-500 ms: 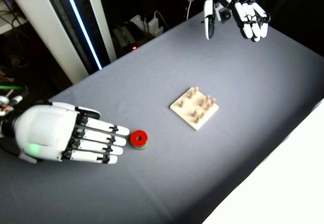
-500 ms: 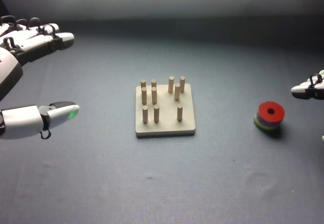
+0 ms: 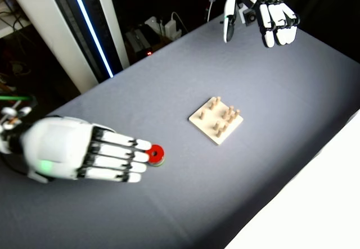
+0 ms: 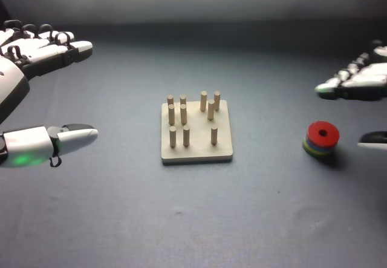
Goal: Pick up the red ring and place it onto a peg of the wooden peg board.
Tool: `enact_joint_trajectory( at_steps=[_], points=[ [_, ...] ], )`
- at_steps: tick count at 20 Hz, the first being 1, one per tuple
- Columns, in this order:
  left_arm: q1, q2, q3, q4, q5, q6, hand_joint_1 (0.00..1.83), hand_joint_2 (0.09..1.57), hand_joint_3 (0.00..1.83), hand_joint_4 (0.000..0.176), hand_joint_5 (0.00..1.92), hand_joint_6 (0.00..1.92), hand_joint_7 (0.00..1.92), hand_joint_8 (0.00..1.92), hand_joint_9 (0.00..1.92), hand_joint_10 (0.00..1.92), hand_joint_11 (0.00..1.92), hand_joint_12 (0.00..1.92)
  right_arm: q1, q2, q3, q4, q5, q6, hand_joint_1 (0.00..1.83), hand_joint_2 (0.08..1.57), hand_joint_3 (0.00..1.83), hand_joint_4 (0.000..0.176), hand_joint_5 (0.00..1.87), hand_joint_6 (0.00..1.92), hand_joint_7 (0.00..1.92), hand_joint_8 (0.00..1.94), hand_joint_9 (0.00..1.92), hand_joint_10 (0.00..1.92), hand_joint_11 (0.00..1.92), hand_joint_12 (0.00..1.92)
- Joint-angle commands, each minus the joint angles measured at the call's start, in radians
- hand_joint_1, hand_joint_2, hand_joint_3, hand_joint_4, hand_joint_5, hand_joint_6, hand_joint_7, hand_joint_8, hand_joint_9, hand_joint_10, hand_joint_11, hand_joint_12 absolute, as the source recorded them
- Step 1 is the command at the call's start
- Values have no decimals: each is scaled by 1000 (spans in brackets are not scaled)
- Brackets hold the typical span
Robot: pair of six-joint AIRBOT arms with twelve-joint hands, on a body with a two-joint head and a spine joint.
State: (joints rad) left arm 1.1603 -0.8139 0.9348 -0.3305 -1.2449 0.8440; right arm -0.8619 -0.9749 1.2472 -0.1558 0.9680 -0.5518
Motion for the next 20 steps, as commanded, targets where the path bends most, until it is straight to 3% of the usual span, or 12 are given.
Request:
enact_joint_trajectory(
  at_steps=[1, 2, 4, 6, 7, 10, 11, 14, 16, 18, 19, 20],
  points=[
    [-12, -2, 4, -3, -119, -4, 602, 1029, 2, 42, 382, 1, 293, 1, 268, 2, 0, 788, 31, -14, 18, -19, 26, 28, 1007, 1060, 0, 74, 484, 1, 470, 1, 424, 3, 52, 817],
    [-12, -3, 4, -3, -121, -6, 616, 1031, 1, 39, 390, 2, 300, 2, 278, 4, 0, 823, 60, -28, 34, -65, -19, 47, 994, 1045, 0, 74, 483, 0, 484, 6, 445, 10, 75, 830],
    [-12, -4, 5, -3, -122, -8, 646, 1035, 2, 11, 405, 3, 302, 0, 283, 2, 0, 864, 85, -41, 49, -102, -64, 58, 888, 1034, 0, 90, 427, 0, 414, 0, 373, 0, 2, 815],
    [-12, -4, 5, -3, -121, -8, 627, 1032, 0, 31, 402, 3, 287, 3, 247, 0, 0, 802, 110, -56, 66, -137, -116, 62, 876, 1014, 0, 91, 415, 0, 414, 0, 376, 0, 0, 839],
    [-12, -4, 5, -3, -121, -8, 618, 1033, 0, 30, 399, 2, 288, 4, 242, 0, 0, 799, 126, -65, 76, -158, -152, 62, 885, 1007, 0, 87, 416, 0, 421, 1, 391, 2, 0, 878],
    [-11, -5, 5, -3, -121, -8, 601, 1031, 0, 37, 386, 3, 298, 6, 249, 4, 0, 789, 156, -82, 97, -197, -215, 62, 951, 983, 0, 53, 428, 1, 470, 2, 445, 5, 0, 1021],
    [-11, -6, 5, -3, -121, -8, 602, 1033, 0, 48, 377, 0, 276, 1, 237, 1, 0, 776, 161, -86, 101, -202, -226, 62, 955, 986, 0, 61, 423, 1, 458, 1, 431, 2, 0, 1008],
    [-11, -9, 6, -3, -119, -9, 628, 1037, 1, 30, 394, 4, 259, 1, 235, 2, 0, 740, 169, -96, 113, -208, -249, 62, 990, 980, 0, 65, 459, 7, 496, 5, 482, 12, 20, 1091],
    [-11, -9, 6, -3, -119, -10, 630, 1039, 1, 32, 393, 2, 241, 0, 218, 0, 0, 719, 171, -104, 120, -208, -258, 62, 1015, 987, 2, 59, 485, 10, 504, 5, 483, 8, 0, 1093],
    [-11, -13, 6, -1, -118, -14, 657, 1024, 0, 32, 408, 3, 244, 1, 220, 2, 0, 744, 171, -110, 124, -208, -267, 62, 1018, 995, 2, 78, 525, 7, 525, 2, 497, 4, 1, 1123],
    [-11, -14, 6, 1, -117, -15, 659, 1021, 0, 28, 418, 6, 245, 1, 226, 4, 0, 748, 171, -112, 125, -208, -269, 62, 1038, 1002, 2, 70, 546, 6, 555, 5, 530, 11, 0, 1171],
    [-11, -15, 7, 4, -112, -18, 681, 1023, 0, 30, 416, 3, 227, 2, 213, 3, 0, 695, 171, -113, 126, -208, -269, 62, 1082, 996, 0, 32, 595, 7, 620, 8, 593, 22, 50, 1191]
  ],
)
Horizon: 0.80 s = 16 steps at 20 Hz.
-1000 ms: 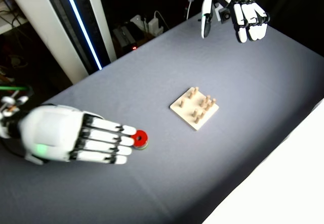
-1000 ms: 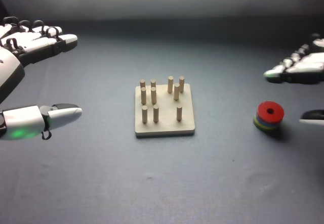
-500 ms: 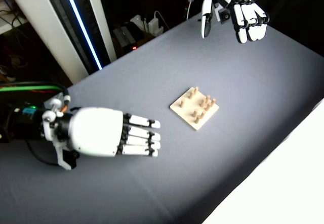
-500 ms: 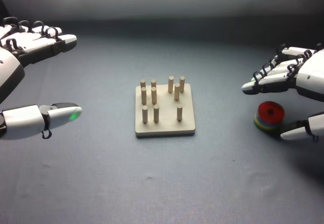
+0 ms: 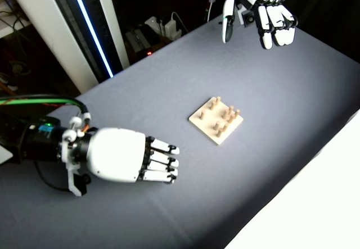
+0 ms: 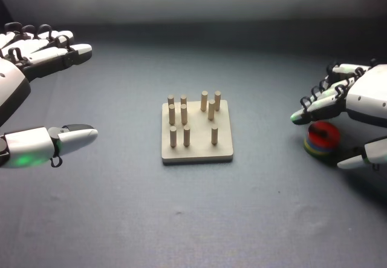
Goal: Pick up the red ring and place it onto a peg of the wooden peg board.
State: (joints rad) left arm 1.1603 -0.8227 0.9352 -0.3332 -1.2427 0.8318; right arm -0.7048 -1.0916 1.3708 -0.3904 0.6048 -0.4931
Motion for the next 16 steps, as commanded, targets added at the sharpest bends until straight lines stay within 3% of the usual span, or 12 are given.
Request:
enact_joint_trajectory(
  at_steps=[1, 2, 3, 5, 7, 9, 10, 11, 12, 14, 15, 16],
  points=[
    [-11, -7, 9, 11, -109, -10, 680, 1027, 0, 32, 417, 2, 229, 2, 223, 5, 0, 703, 14, 3, 2, 27, 94, 3, 1114, 998, 0, 18, 635, 7, 640, 5, 605, 15, 56, 1134],
    [-11, -8, 10, 14, -105, -13, 685, 1028, 0, 49, 412, 0, 228, 1, 230, 7, 0, 705, 14, 2, 2, 27, 94, 3, 1124, 998, 0, 39, 670, 17, 649, 5, 601, 10, 51, 1121],
    [-11, -9, 10, 15, -102, -13, 718, 1019, 0, 55, 420, 3, 234, 3, 232, 7, 0, 700, 14, 2, 2, 27, 94, 3, 1144, 990, 0, 25, 695, 24, 667, 11, 616, 15, 64, 1127],
    [-11, -12, 11, 16, -99, -14, 653, 1016, 0, 82, 411, 0, 258, 3, 266, 9, 0, 806, 15, 1, 2, 26, 94, 3, 1115, 990, 0, 37, 695, 17, 659, 5, 609, 10, 54, 1125],
    [-11, -12, 12, 17, -97, -16, 653, 1015, 0, 91, 405, 0, 260, 1, 272, 3, 0, 811, 16, 0, 2, 23, 94, 3, 1109, 1004, 1, 30, 735, 14, 698, 9, 639, 15, 45, 1169],
    [-11, -12, 12, 18, -96, -16, 674, 1023, 3, 76, 404, 1, 260, 2, 273, 3, 0, 803, 16, -1, 3, 22, 94, 3, 1123, 1025, 1, 14, 848, 28, 817, 29, 748, 51, 92, 1288],
    [-11, -12, 12, 18, -96, -16, 688, 1022, 1, 78, 410, 3, 261, 2, 271, 2, 0, 798, 16, -1, 4, 22, 94, 3, 1203, 1091, 0, 21, 997, 762, 936, 761, 865, 92, 229, 1253],
    [-11, -13, 12, 18, -96, -16, 688, 1019, 0, 79, 415, 5, 266, 4, 275, 3, 0, 799, 16, -3, 6, 22, 94, 3, 1235, 1078, 0, 9, 1039, 914, 1065, 723, 1015, 144, 409, 1247],
    [-11, -13, 13, 18, -95, -16, 695, 1017, 0, 88, 416, 3, 262, 1, 259, 3, 0, 762, 16, -4, 7, 22, 94, 3, 1353, 1071, 0, 0, 1028, 972, 1175, 576, 928, 881, 522, 1224],
    [-11, -13, 14, 18, -94, -17, 670, 1020, 1, 81, 410, 0, 260, 0, 254, 2, 0, 746, 23, -6, 7, 20, 94, 1, 1383, 1065, 5, 0, 1015, 939, 1179, 676, 939, 1066, 632, 1350],
    [-10, -13, 15, 17, -94, -17, 672, 1023, 1, 52, 419, 4, 254, 0, 246, 0, 0, 717, 40, -7, 3, 4, 104, 1, 1381, 1090, 1, 0, 979, 895, 1099, 908, 891, 1149, 575, 1364],
    [-10, -12, 15, 17, -94, -17, 652, 1027, 1, 44, 421, 3, 249, 0, 251, 2, 0, 762, 44, -8, 2, 0, 108, 1, 1374, 1102, 1, 0, 991, 951, 1053, 932, 842, 1198, 461, 1446]
  ],
)
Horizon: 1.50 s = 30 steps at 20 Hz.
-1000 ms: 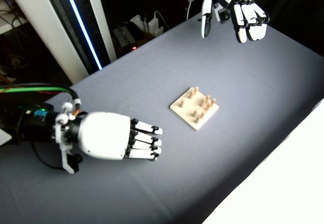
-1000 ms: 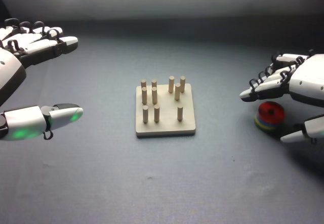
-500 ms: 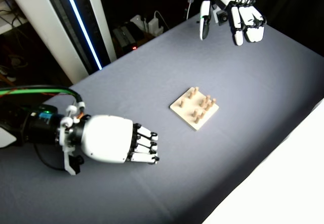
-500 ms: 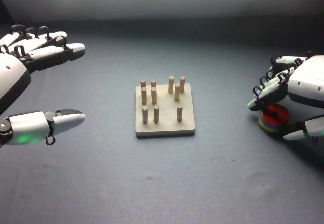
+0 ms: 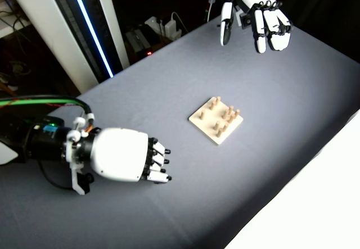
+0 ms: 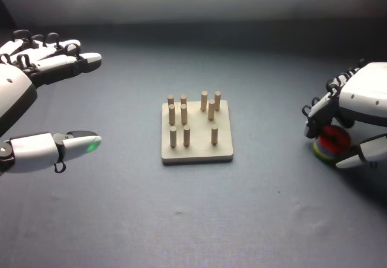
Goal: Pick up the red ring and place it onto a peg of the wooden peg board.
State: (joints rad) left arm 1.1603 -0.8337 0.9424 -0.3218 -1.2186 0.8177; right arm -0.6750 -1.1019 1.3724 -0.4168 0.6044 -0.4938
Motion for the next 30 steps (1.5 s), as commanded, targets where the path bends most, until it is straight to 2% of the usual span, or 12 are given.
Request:
enact_joint_trajectory(
  at_steps=[1, 3, 7, 10, 11, 12, 13, 15, 18, 21, 24, 30],
  points=[
    [-10, -1, 8, 5, -120, -3, 651, 1028, 1, 18, 430, 6, 247, 0, 249, 1, 0, 770, 26, -1, -3, 15, 119, 2, 1369, 1113, 1, 0, 960, 1035, 1038, 938, 819, 1215, 402, 1451],
    [-7, 0, 8, 2, -127, -3, 684, 1022, 0, 0, 442, 2, 247, 0, 236, 0, 0, 693, 55, -12, -7, -6, 139, 2, 1232, 1107, 0, 0, 1023, 864, 987, 1080, 779, 1012, 251, 1595],
    [5, 6, 4, -6, -131, -4, 716, 999, 0, 0, 454, 2, 255, 1, 217, 7, 0, 635, 115, -48, -7, -22, 191, 2, 1281, 1070, 0, 0, 1118, 554, 1075, 1078, 903, 1003, 595, 1411],
    [17, 12, 2, -17, -137, -4, 749, 982, 0, 0, 461, 2, 265, 2, 220, 7, 0, 688, 158, -64, -2, -34, 205, 2, 1234, 1088, 4, 0, 1033, 837, 1050, 960, 877, 795, 525, 1266],
    [22, 15, 1, -23, -141, -4, 746, 997, 2, 0, 451, 0, 271, 2, 230, 5, 0, 763, 171, -79, 2, -43, 205, 2, 1228, 1089, 2, 28, 1010, 944, 1072, 840, 947, 537, 505, 1208],
    [26, 17, 0, -27, -144, -4, 723, 1001, 1, 0, 447, 0, 271, 1, 230, 3, 0, 749, 177, -92, 6, -46, 205, 2, 1238, 1083, 0, 5, 1010, 999, 1118, 705, 999, 427, 567, 1149],
    [30, 19, -1, -30, -148, -4, 709, 1000, 0, 2, 452, 1, 274, 1, 239, 4, 0, 781, 183, -108, 11, -46, 205, 2, 1355, 1077, 0, 0, 992, 949, 1155, 628, 951, 997, 664, 1198],
    [31, 20, -2, -31, -149, -4, 702, 993, 0, 18, 454, 1, 271, 0, 243, 4, 0, 793, 189, -126, 17, -48, 203, 2, 1385, 1079, 3, 0, 976, 877, 1110, 770, 953, 1164, 749, 1265],
    [31, 19, -2, -31, -145, -4, 721, 1002, 1, 19, 438, 0, 268, 2, 266, 7, 0, 853, 196, -155, 26, -54, 201, 2, 1280, 1032, 0, 0, 1149, 586, 1204, 766, 1056, 769, 762, 1332],
    [31, 18, -1, -32, -145, -4, 696, 1018, 2, 6, 430, 1, 283, 3, 285, 6, 0, 898, 199, -178, 31, -60, 194, 2, 1296, 1006, 0, 0, 1178, 537, 1302, 584, 1110, 781, 783, 1361],
    [30, 17, 0, -32, -144, -4, 653, 1029, 1, 17, 423, 1, 274, 4, 283, 7, 0, 927, 201, -197, 42, -60, 186, 2, 1299, 1026, 0, 0, 1369, 51, 1136, 995, 1074, 980, 835, 1411],
    [29, 13, 4, -32, -139, -4, 607, 1039, 0, 2, 419, 3, 274, 2, 273, 4, 0, 879, 209, -235, 69, -60, 160, 2, 1296, 1023, 0, 0, 1394, 18, 1146, 956, 997, 1052, 778, 1478]
  ],
)
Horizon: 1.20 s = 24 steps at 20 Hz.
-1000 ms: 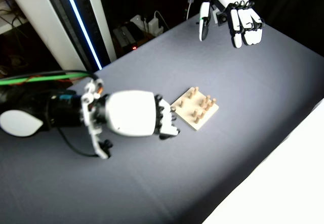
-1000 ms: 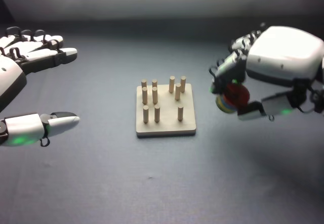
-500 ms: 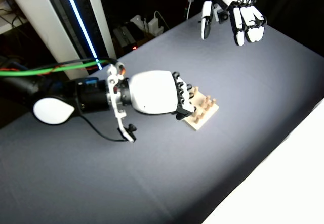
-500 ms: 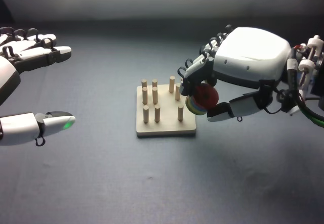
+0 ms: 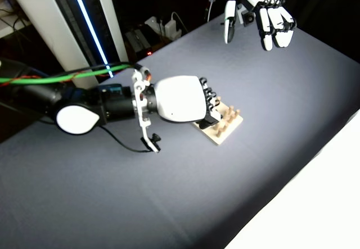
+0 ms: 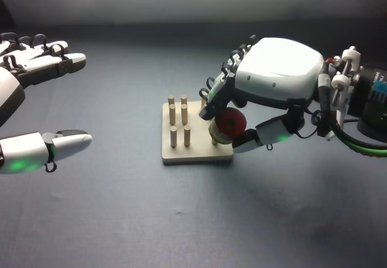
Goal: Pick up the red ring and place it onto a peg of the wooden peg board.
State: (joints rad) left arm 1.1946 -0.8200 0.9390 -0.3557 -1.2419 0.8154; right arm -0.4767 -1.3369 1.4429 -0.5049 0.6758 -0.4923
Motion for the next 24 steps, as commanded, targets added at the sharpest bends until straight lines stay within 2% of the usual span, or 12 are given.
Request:
enact_joint_trajectory(
  at_steps=[1, 5, 6, 7, 8, 11, 14, 18, 19, 20, 22, 24],
  points=[
    [-6, -1, 8, 2, -115, -2, 661, 1028, 0, 3, 433, 4, 278, 2, 271, 1, 0, 865, 14, -5, 3, 28, 82, 0, 1295, 1016, 0, 0, 1405, 20, 1161, 918, 1006, 1032, 754, 1488],
    [-7, -2, 8, 2, -113, -2, 685, 1021, 0, 0, 453, 7, 311, 9, 302, 9, 0, 923, 26, -22, 20, 26, 64, 0, 1258, 1033, 2, 0, 1170, 601, 1169, 783, 967, 864, 553, 1492],
    [-8, -2, 8, 3, -112, -2, 688, 1018, 0, 0, 448, 3, 306, 4, 280, 6, 0, 870, 29, -23, 22, 26, 62, 0, 1255, 1036, 0, 16, 1166, 631, 1158, 779, 981, 823, 559, 1468],
    [-8, -2, 9, 3, -112, -2, 699, 1020, 0, 0, 445, 1, 291, 1, 251, 1, 0, 835, 33, -24, 23, 26, 61, 0, 1255, 1043, 1, 0, 1161, 615, 1131, 851, 970, 834, 573, 1483],
    [-9, -3, 9, 3, -112, -2, 692, 1016, 0, 0, 442, 0, 289, 1, 254, 3, 0, 828, 34, -24, 24, 26, 59, 0, 1250, 1049, 1, 15, 1146, 662, 1111, 860, 945, 834, 541, 1502],
    [-11, -3, 10, 4, -112, -2, 660, 1020, 1, 0, 434, 2, 277, 3, 242, 5, 0, 787, 34, -27, 26, 17, 45, 0, 1282, 1051, 0, 0, 1192, 441, 1105, 1021, 977, 1109, 707, 1640],
    [-13, -4, 11, 4, -112, -2, 645, 1027, 1, 0, 438, 2, 284, 3, 251, 5, 0, 796, 34, -36, 33, 16, 33, 0, 1287, 1036, 0, 0, 1231, 371, 1143, 952, 1004, 1100, 741, 1615],
    [-15, -7, 12, 6, -112, -3, 682, 1028, 0, 0, 429, 0, 260, 0, 243, 0, 0, 787, 34, -42, 32, 11, 33, 0, 1241, 1094, 2, 0, 964, 875, 1089, 941, 920, 834, 593, 1502],
    [-15, -7, 12, 6, -112, -3, 655, 1031, 1, 0, 424, 0, 259, 1, 246, 2, 0, 784, 34, -42, 29, 10, 33, 0, 1107, 1013, 0, 0, 802, 380, 875, 550, 842, 736, 511, 1404],
    [-15, -7, 12, 6, -112, -4, 642, 1030, 1, 0, 421, 0, 253, 0, 242, 1, 0, 785, 34, -42, 26, 11, 34, 0, 1065, 986, 0, 8, 743, 116, 779, 300, 755, 583, 382, 1287],
    [-15, -7, 11, 5, -112, -4, 687, 1026, 0, 0, 436, 3, 286, 8, 269, 10, 0, 841, 39, -41, 18, 11, 40, 0, 970, 928, 0, 128, 509, 4, 565, 53, 565, 374, 176, 1256],
    [-15, -8, 12, 5, -112, -5, 680, 1024, 0, 0, 440, 3, 292, 6, 268, 7, 0, 851, 40, -41, 13, 12, 50, 0, 965, 920, 0, 117, 449, 0, 508, 13, 522, 321, 101, 1291]
  ],
)
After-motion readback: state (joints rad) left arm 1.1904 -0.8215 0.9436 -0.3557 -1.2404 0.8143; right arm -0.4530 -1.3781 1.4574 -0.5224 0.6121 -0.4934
